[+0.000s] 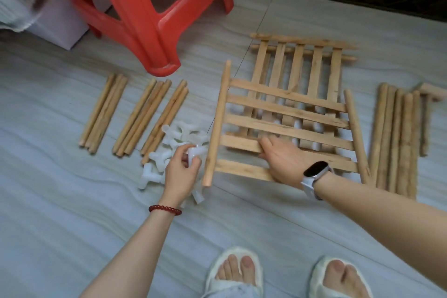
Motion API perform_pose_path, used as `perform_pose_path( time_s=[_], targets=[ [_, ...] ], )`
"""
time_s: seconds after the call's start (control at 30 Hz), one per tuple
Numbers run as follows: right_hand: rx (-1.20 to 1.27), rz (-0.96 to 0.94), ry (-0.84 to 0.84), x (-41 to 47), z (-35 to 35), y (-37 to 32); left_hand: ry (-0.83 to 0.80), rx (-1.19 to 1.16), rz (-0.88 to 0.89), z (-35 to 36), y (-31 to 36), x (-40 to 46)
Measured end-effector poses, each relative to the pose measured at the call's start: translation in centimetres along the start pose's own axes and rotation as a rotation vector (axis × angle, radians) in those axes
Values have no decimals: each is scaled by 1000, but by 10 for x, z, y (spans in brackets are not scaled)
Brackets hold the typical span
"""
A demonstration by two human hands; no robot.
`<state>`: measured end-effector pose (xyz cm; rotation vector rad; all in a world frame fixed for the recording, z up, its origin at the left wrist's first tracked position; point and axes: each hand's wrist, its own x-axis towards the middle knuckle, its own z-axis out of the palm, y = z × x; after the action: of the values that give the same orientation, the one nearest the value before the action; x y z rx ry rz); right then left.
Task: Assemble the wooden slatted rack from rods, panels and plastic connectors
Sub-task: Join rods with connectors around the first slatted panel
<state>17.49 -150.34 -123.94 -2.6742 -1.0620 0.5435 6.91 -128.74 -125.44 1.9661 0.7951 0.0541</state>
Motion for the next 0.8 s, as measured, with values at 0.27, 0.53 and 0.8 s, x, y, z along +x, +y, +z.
perform_pose_path(
  time_s=[0.27, 0.53, 0.8],
  targets=[
    [229, 154, 208, -15, -101, 1, -147, -1013, -370, -32, 105, 3],
    [233, 389, 310, -59, -158, -13, -85, -539, -290, -50, 165, -21],
    [50, 487, 246, -64, -132, 28, -194, 296, -25, -15, 127, 6]
  ],
)
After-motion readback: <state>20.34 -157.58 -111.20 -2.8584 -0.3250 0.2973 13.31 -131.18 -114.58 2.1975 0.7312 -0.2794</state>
